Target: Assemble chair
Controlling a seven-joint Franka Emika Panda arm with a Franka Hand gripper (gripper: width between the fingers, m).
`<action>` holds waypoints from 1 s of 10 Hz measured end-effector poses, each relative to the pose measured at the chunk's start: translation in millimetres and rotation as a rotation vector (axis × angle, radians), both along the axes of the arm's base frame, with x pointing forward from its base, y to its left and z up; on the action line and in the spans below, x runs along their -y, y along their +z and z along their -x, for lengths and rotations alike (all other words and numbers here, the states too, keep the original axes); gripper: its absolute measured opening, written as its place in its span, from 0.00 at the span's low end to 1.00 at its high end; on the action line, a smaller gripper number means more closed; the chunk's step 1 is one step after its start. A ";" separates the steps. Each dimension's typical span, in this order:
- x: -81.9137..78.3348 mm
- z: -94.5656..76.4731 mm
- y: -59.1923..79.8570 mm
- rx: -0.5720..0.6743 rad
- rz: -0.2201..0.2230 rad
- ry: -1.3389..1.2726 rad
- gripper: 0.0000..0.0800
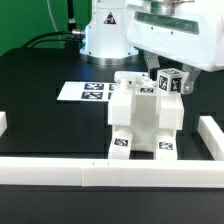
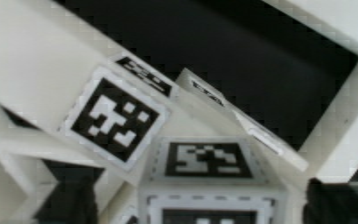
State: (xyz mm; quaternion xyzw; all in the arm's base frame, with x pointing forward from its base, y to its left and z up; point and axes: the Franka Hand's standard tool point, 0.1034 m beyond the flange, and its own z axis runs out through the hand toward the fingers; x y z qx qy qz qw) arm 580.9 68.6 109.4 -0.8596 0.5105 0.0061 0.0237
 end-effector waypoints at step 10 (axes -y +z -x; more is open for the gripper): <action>0.6 -1.5 0.0 0.040 0.017 0.807 0.81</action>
Offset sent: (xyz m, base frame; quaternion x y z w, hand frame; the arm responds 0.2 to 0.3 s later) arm 0.0000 0.0000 0.0000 0.0000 0.0000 -0.1938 0.9810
